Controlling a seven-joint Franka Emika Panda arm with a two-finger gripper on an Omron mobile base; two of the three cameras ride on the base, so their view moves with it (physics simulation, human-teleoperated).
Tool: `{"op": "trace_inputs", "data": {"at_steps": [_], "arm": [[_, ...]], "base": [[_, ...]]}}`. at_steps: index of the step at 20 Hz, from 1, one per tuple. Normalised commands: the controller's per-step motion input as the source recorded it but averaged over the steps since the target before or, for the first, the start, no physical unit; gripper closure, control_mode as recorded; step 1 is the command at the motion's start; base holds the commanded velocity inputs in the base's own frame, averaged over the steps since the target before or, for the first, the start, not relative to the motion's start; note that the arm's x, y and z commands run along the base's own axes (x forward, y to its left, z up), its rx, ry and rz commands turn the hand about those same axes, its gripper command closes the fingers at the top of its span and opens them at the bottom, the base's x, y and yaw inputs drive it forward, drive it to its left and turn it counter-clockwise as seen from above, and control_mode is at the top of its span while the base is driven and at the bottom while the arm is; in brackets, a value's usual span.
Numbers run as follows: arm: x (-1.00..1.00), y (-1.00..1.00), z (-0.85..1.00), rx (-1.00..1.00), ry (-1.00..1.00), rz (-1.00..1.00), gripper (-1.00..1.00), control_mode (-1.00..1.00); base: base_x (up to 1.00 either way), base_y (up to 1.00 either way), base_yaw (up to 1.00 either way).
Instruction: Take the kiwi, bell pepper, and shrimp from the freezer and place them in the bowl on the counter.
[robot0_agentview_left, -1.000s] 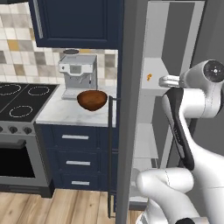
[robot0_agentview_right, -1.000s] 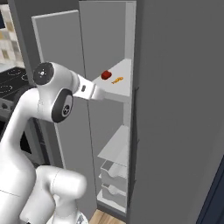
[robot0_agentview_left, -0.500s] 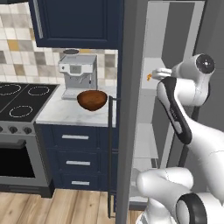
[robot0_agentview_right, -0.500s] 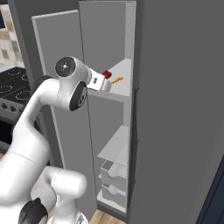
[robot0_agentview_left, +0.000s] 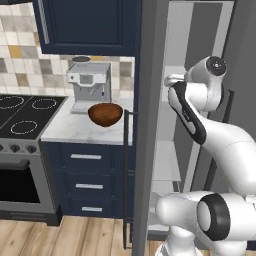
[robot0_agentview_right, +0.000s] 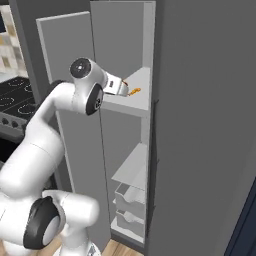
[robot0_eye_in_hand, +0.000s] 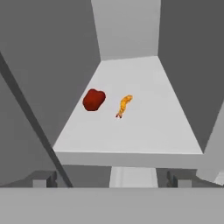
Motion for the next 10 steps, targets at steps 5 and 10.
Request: {"op": "trace_inputs", "data": {"at_steps": [5, 10], "arm": [[0.39, 0.01, -0.24, 0.0, 0.2, 0.0, -1.0, -1.0], [0.41, -0.02, -0.1, 0.0, 0.13, 0.0, -1.0, -1.0]], "base": [[0.0, 0.0, 0.0], [0.0, 0.0, 0.0]]}}
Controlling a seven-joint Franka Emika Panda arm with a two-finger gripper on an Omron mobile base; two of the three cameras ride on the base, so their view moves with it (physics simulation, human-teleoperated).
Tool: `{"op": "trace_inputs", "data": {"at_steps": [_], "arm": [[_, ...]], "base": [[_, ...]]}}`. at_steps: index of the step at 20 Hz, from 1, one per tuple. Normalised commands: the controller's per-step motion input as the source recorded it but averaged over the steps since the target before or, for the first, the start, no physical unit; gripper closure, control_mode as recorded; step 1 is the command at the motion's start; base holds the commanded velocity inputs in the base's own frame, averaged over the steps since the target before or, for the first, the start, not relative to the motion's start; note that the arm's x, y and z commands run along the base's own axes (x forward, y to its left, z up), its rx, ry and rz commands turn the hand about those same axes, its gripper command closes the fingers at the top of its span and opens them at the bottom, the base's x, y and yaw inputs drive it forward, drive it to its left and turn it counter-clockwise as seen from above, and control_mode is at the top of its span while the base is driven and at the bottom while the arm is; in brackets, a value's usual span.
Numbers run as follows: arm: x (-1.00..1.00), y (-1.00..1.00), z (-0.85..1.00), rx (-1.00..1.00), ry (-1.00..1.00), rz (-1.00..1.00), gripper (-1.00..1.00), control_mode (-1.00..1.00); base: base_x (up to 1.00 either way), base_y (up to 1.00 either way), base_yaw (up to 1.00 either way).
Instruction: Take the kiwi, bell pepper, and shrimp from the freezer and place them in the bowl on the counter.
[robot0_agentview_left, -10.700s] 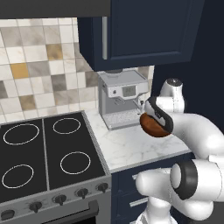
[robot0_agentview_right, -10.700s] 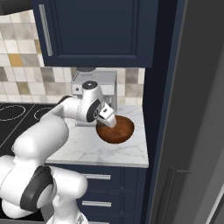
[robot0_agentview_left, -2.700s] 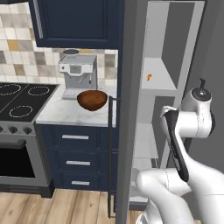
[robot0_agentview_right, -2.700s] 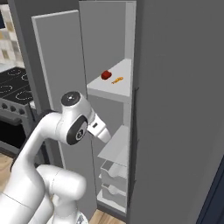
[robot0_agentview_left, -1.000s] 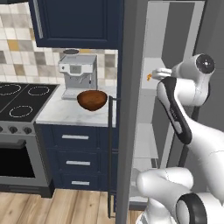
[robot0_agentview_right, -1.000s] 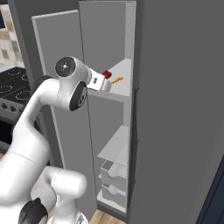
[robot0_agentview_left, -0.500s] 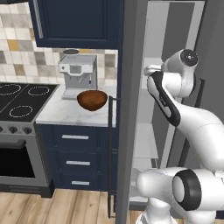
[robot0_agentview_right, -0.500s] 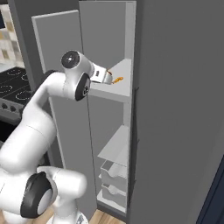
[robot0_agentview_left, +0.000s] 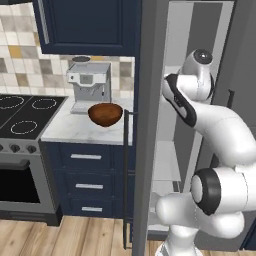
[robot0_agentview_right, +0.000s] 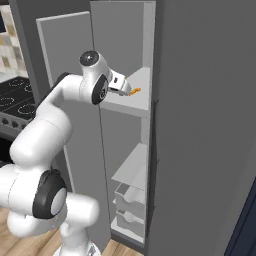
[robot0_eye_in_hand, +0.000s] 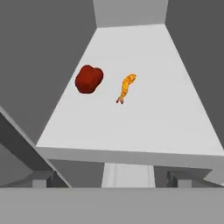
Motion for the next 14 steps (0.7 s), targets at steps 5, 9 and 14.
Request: {"op": "trace_inputs", "data": {"at_steps": [5, 9, 14], "arm": [[0.29, -0.16, -0.02, -0.01, 0.0, 0.0, -1.0, -1.0], [0.13, -0.21, -0.18, -0.02, 0.0, 0.0, -1.0, -1.0], [0.34, -0.03, -0.1, 0.0, 0.01, 0.0, -1.0, -1.0]], "base": [[0.0, 0.0, 0.0], [0.0, 0.0, 0.0], [0.0, 0.0, 0.0]]}}
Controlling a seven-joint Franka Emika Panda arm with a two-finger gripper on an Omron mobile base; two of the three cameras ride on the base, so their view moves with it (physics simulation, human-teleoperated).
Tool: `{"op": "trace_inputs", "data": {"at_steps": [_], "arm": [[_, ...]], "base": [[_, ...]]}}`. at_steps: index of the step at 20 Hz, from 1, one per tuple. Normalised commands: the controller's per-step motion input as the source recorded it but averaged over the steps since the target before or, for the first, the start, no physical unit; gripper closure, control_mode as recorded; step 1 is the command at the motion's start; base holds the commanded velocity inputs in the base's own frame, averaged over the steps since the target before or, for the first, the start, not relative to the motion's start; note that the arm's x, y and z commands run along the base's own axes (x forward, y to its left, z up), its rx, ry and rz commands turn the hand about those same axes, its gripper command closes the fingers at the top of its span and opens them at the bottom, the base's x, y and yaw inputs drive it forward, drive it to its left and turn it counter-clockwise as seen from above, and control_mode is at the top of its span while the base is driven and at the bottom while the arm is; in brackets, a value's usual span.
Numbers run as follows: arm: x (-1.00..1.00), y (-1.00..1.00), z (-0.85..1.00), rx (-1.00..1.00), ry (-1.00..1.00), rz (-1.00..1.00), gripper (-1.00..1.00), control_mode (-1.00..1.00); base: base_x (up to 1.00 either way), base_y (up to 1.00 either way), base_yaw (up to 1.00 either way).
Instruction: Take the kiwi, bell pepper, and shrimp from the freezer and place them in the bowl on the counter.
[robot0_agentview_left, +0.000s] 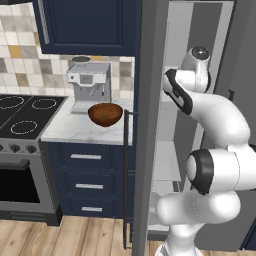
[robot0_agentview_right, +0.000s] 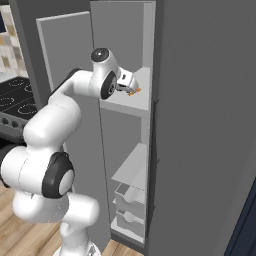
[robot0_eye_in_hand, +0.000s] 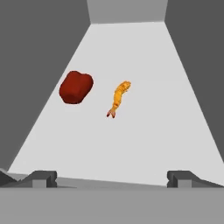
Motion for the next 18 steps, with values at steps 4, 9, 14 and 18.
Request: {"op": "trace_inputs", "data": {"at_steps": [4, 9, 14, 18], "arm": [[0.42, -0.04, -0.26, 0.0, 0.04, 0.0, -1.0, -1.0], [0.45, -0.09, -0.23, 0.0, 0.07, 0.0, -1.0, -1.0], [0.48, -0.17, -0.01, 0.0, 0.03, 0.0, -1.0, -1.0], [0.5, -0.09, -0.09, 0.0, 0.05, 0.0, -1.0, -1.0]], "base": [[0.0, 0.0, 0.0], [0.0, 0.0, 0.0], [0.0, 0.0, 0.0], [0.0, 0.0, 0.0]]}}
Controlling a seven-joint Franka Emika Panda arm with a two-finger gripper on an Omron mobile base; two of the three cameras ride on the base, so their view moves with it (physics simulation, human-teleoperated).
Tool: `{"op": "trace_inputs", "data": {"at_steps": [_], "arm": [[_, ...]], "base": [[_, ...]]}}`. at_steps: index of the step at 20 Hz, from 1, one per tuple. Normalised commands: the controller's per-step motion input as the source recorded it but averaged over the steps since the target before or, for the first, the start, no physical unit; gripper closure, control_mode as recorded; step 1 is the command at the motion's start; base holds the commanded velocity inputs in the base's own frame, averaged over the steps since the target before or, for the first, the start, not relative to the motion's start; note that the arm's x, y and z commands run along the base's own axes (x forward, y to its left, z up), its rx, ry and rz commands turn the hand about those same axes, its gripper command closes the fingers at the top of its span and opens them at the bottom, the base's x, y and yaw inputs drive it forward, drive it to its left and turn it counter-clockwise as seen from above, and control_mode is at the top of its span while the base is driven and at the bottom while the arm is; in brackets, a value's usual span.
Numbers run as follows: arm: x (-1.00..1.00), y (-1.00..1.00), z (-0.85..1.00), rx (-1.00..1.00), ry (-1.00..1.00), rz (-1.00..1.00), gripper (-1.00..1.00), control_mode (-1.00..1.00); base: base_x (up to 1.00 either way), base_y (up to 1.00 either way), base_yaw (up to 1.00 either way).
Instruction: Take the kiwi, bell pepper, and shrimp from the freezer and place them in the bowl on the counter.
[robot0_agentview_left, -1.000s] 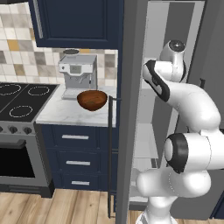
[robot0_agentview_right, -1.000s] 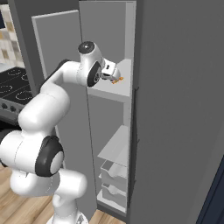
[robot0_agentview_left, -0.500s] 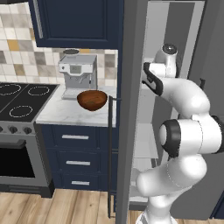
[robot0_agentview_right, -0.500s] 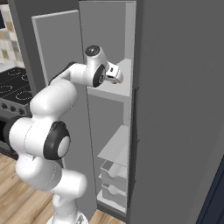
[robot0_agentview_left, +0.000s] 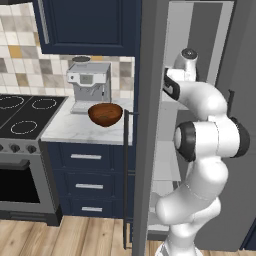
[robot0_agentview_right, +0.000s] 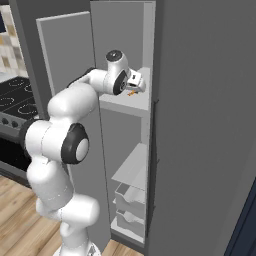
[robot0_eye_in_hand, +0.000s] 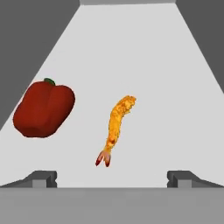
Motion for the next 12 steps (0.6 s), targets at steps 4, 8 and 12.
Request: {"op": "trace_inputs", "data": {"at_steps": [4, 8, 12], "arm": [[0.43, -0.05, -0.26, -0.01, 0.07, 0.0, -1.0, -1.0], [0.55, -0.08, -0.2, -0.03, 0.0, 0.0, -1.0, -1.0], [0.46, -0.1, -0.07, 0.0, 0.0, 0.0, -1.0, -1.0]], "base": [[0.0, 0.0, 0.0], [0.0, 0.0, 0.0], [0.0, 0.0, 0.0]]}}
